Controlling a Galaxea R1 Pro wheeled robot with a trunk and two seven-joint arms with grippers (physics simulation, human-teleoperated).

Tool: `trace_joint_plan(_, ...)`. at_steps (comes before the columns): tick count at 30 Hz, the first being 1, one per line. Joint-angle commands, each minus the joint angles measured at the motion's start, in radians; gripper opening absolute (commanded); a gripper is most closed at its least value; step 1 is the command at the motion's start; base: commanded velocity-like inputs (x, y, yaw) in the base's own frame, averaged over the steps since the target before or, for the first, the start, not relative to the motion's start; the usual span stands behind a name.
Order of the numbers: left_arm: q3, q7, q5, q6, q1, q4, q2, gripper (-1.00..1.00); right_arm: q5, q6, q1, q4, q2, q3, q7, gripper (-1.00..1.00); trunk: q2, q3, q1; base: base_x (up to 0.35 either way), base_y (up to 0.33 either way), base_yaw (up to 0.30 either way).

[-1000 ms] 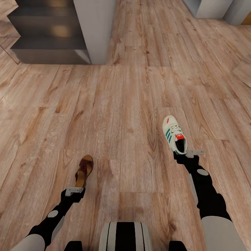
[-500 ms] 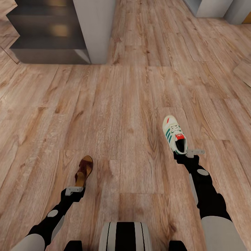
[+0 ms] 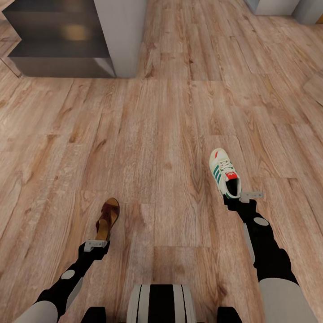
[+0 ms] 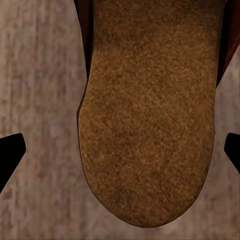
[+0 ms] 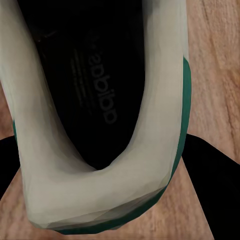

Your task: Pick up the two gym shoes and the two sandals from the corridor floor and place them onto the hallstand (shoe rack) in the corridor, making sure they are on the rack and not on the floor. Arrange them so the two gym shoes are next to each other and the two sandals are next to each other.

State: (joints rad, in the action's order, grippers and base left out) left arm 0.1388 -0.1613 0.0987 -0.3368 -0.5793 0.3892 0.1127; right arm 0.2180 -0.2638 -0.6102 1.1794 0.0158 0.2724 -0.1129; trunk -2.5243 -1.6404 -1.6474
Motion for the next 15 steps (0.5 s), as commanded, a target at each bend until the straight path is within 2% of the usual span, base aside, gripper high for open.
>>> trace_joint_plan(1,0.008,-0.006,0.01,-0.004,-0.001,-0.001,-0.001,1.0,0.011,-0.005,0.0,0.002,0.0,0.002,-0.008,-1.0,0.0,-0.001,0.0,0.0,0.0,0.0)
trace_joint_plan(6,0.008,-0.006,0.01,-0.004,-0.001,-0.002,-0.001,1.0,0.011,-0.005,0.0,0.002,0.0,0.002,-0.008,-1.0,-0.001,-0.016,-0.002,0.0,0.0,0.0)
trace_joint_plan(15,0.008,-0.006,0.011,-0.004,-0.001,-0.004,-0.002,1.0,0.011,-0.005,0.0,0.002,0.0,0.002,-0.008,-1.0,-0.001,-0.016,-0.002,0.0,0.0,0.0)
